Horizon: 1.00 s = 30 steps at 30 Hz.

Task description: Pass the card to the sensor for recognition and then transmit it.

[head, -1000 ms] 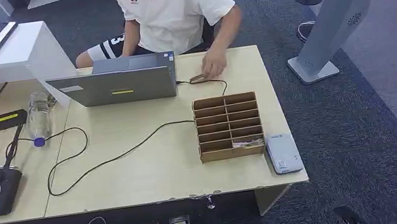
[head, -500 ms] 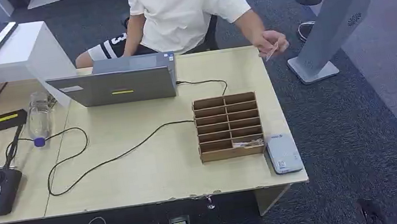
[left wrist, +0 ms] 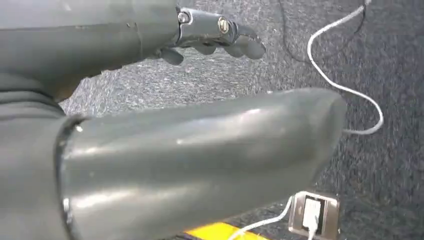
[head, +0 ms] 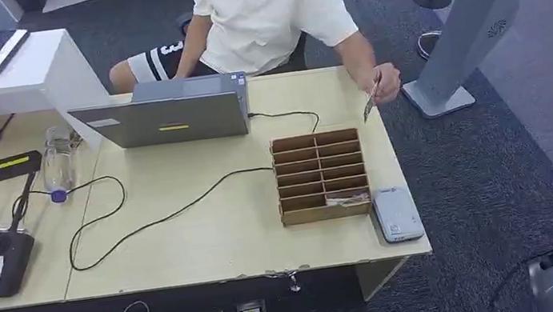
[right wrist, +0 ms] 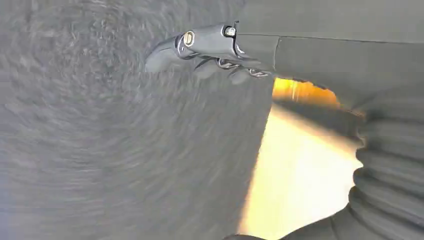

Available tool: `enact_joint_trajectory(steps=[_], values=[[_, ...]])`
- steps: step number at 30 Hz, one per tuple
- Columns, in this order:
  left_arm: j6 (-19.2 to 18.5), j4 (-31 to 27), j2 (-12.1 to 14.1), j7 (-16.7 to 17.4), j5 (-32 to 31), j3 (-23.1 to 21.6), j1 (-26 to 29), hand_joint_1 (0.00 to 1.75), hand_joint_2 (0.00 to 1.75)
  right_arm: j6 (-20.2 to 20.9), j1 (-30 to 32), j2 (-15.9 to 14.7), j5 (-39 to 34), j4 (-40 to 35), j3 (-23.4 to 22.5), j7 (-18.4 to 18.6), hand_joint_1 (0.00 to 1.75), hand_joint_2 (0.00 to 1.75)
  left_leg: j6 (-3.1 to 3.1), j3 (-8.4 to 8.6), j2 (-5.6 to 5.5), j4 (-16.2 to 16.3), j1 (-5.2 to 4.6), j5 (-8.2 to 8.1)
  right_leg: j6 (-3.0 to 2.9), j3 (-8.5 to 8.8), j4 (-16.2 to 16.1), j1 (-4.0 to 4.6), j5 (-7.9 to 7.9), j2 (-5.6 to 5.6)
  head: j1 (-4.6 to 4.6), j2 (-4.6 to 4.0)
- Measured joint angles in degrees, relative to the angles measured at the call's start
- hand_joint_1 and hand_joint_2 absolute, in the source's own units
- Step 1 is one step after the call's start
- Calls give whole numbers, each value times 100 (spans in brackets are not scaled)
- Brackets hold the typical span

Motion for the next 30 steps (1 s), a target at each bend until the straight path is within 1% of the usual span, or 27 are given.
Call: enact_joint_trajectory(steps=[1, 2, 4, 5, 6, 8, 10, 11, 13, 15, 17, 20, 24, 26, 28, 30], values=[[13, 0, -4, -20, 43, 15, 5, 0, 0, -226, -31, -50, -438, -225, 237, -130, 0, 175, 0, -8, -1, 0, -1, 0, 0, 3, 3, -1, 0, -2, 2, 0], [28, 0, -9, -33, 85, 33, 8, 0, 0, -287, -80, -79, -708, -433, 409, -327, 0, 175, 0, -11, 1, 0, -3, 0, 0, -2, 4, -3, 0, 0, -2, 0], [50, 0, -33, -61, 149, 63, -3, 0, 0, -305, -324, -131, -785, -806, 778, -680, 0, 175, 0, -8, 34, -1, -14, 0, 7, -14, 8, -13, 5, 27, -9, 0], [65, 0, -53, -72, 149, 83, -12, 0, 0, -307, -450, -153, -702, -1013, 941, -732, 0, 175, 0, -4, 35, -1, -13, 0, 7, -13, 9, -13, 5, 29, -7, 0], [83, -4, -66, -74, 151, 96, -19, 0, 0, -309, -584, -162, -533, -1179, 1083, -715, 0, 175, 0, -1, 35, -1, -12, 0, 7, -12, 8, -12, 5, 28, 4, 0], [103, -28, -114, -72, 151, 140, -18, 0, 0, -324, -807, -155, -223, -1490, 1300, -623, 0, 175, 2, -1, 30, -1, -13, 6, 8, -9, 8, -12, 6, 24, -4, 0], [111, -31, -151, -55, 148, 144, -19, 0, 0, -335, -985, -155, 108, -1775, 1479, -564, 0, 175, 3, -5, 1, 0, -13, 11, 8, -7, 8, -13, 6, 1, -4, 0], [109, -31, -166, -70, 153, 151, -17, 0, 0, -338, -1048, -148, 267, -1930, 1558, -555, 0, 175, 0, -8, -8, 0, -13, 14, 8, -4, 8, -12, 6, -8, 0, 0], [127, -28, -190, -83, 146, 159, -17, 0, 0, -338, -1147, -96, 790, -2275, 1676, -437, 0, 175, 0, -11, -12, -1, -13, 14, 8, -3, 9, -12, 6, -13, -2, 0], [142, -28, -205, -48, 120, 159, -23, 0, 0, -346, -1227, -24, 1146, -2620, 1759, -319, 0, 175, 0, -10, -12, -1, -12, 14, 7, -4, 8, -11, 5, -13, -2, 0], [140, -28, -216, -20, 116, 159, -22, 0, 0, -351, -1273, 22, 1198, -2878, 1846, -282, 0, 175, 0, -11, -12, -1, -12, 14, 7, -4, 8, -11, 5, -14, -4, 0], [131, -31, -236, -162, 140, 184, -19, 0, 0, -355, -1274, 114, 959, -3315, 1991, -551, 0, 175, 0, -13, -12, -1, -13, 14, 7, -5, 8, -12, 5, -13, 0, 0], [142, -28, -238, -184, 100, 192, -24, 0, 0, -353, -1255, 289, 1303, -4035, 2247, -540, 0, 175, 0, -12, -12, -1, -12, 14, 7, -6, 8, -11, 5, -13, -4, 0], [151, -28, -238, -162, 41, 192, -24, 0, 0, -353, -1253, 359, 1530, -4419, 2428, -395, 0, 175, -1, -12, -12, -1, -10, 14, 7, -6, 8, -9, 5, -12, -4, 0], [160, -28, -243, -146, 11, 192, -24, 0, 0, -351, -1252, 400, 1561, -4670, 2578, -347, 0, 175, -1, -12, -12, -1, -10, 14, 7, -6, 8, -9, 5, -13, 0, 0], [157, -28, -245, -146, 2, 192, -22, 0, 0, -351, -1232, 431, 1418, -4880, 2706, -428, 0, 175, -1, -13, -12, -1, -11, 14, 7, -7, 8, -10, 5, -11, 0, 0]])
